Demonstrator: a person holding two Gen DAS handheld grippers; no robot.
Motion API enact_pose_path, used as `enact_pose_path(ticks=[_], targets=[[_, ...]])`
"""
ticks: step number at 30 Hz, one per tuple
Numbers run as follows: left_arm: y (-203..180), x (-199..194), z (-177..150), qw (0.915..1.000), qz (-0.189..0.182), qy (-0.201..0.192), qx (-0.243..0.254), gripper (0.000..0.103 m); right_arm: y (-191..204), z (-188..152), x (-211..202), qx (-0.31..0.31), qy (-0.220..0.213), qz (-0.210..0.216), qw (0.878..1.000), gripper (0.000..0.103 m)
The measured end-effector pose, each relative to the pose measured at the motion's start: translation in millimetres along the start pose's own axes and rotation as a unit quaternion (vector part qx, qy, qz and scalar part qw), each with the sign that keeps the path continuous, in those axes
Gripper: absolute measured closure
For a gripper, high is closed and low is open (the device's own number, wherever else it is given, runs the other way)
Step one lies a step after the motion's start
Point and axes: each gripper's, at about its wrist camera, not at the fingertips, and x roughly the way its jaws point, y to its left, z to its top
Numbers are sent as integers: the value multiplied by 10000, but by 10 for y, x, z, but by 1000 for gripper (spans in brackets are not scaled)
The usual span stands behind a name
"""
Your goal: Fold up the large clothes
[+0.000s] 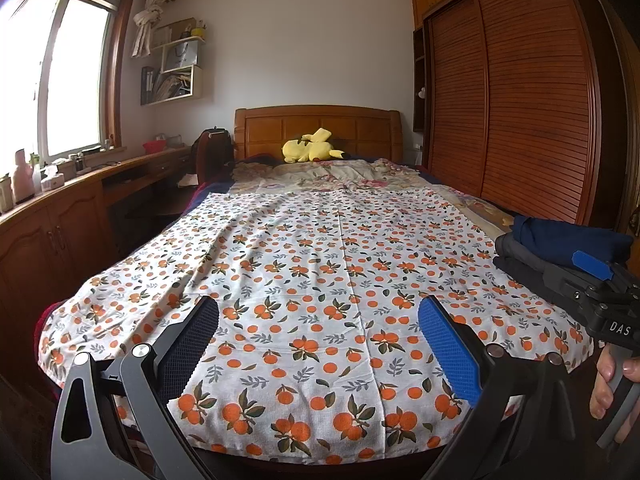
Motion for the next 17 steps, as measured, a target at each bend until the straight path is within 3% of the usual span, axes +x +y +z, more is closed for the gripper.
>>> enact_pose_path(ticks=[17], targets=[[-35, 0, 7, 10000, -1, -15, 5, 2, -6, -5, -2, 3, -3, -7, 10000, 8]])
